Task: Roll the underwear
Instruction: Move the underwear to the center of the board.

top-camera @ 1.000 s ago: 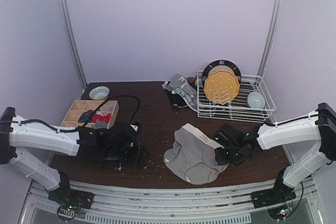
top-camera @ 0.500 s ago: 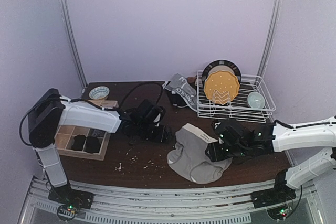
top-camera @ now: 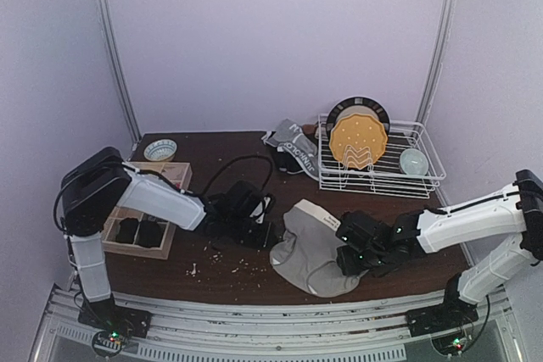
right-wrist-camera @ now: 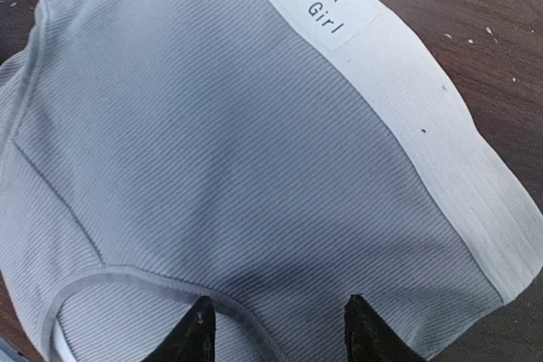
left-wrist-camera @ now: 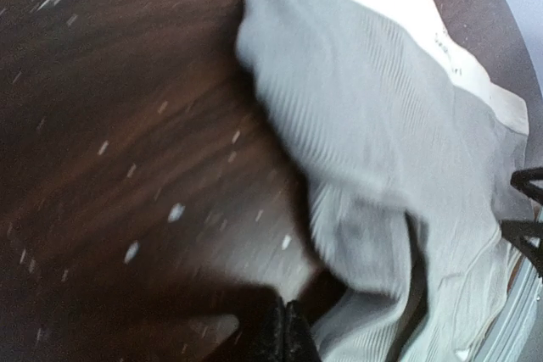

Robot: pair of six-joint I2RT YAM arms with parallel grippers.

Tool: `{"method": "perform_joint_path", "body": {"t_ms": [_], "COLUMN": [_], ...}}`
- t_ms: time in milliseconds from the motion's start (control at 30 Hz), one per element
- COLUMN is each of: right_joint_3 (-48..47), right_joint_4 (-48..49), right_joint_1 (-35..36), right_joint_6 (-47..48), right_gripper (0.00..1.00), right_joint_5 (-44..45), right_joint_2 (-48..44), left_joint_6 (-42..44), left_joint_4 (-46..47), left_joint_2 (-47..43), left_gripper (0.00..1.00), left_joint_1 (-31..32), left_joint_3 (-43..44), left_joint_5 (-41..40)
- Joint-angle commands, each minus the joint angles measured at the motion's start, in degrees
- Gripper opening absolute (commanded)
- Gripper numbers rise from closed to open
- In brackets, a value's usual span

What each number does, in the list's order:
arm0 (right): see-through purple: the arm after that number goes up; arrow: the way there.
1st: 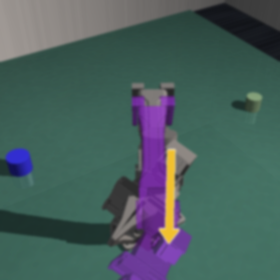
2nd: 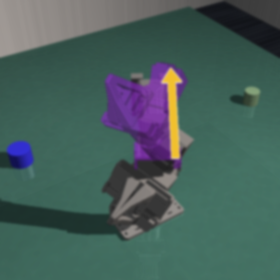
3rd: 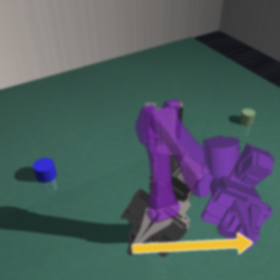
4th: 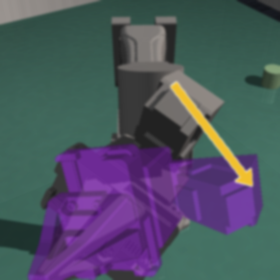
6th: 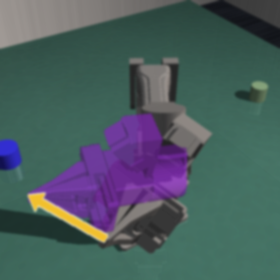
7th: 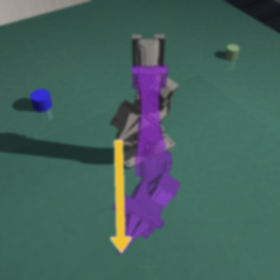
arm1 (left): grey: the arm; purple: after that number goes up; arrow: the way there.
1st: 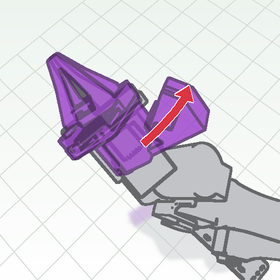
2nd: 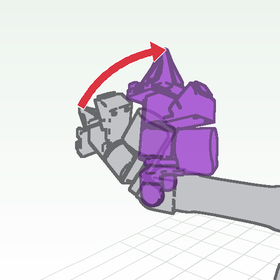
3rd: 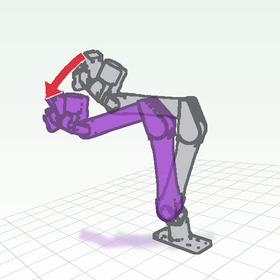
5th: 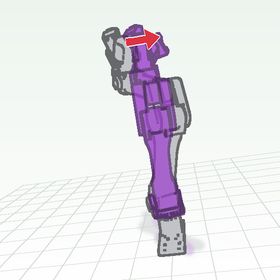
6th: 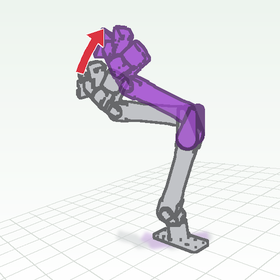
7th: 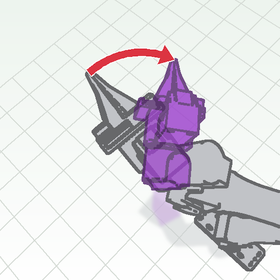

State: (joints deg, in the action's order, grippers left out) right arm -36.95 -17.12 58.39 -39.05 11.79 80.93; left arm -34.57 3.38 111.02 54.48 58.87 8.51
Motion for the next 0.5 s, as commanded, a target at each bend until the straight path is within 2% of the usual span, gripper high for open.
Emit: {"method": "perform_joint_path", "body": {"t_ms": [0,167,267,400,433,467], "right_joint_3": [-4.1,-12.8,-17.8,-17.9,-17.8,-17.9], "right_joint_4": [1.2,0.6,-1.8,-2.3,-1.9,-1.3], "right_joint_1": [-0.6,-0.7,-1.8,-5.3,-4.9,-4.1], "right_joint_6": [3.4,8.2,9.6,9.5,10.4,11.1], "right_gripper": [0.48,0.43,0.43,0.46,0.5,0.53], "right_joint_5": [-0.6,-3.7,-1.1,1.5,1.1,0.8], "right_joint_2": [5.8,16.0,19.4,16.3,14.4,12.8], "left_joint_6": [-5.1,-11.6,-16.1,-17.9,-17.6,-17.2], "left_joint_4": [2.6,-1.4,-6.2,-9.6,-10.9,-12.5], "left_joint_2": [-10.6,-22.5,-28.2,-35.5,-37.3,-39.4], "left_gripper": [0.0,0.0,0.0,0.0,0.03,0.11], "left_joint_1": [0.8,8.0,12.2,12.8,12.8,12.8], "left_joint_3": [-13.1,-22.8,-25.4,-28.8,-29.1,-29.0], "left_joint_5": [-8.4,-21.2,-27.4,-30.7,-31.5,-32.4]}}
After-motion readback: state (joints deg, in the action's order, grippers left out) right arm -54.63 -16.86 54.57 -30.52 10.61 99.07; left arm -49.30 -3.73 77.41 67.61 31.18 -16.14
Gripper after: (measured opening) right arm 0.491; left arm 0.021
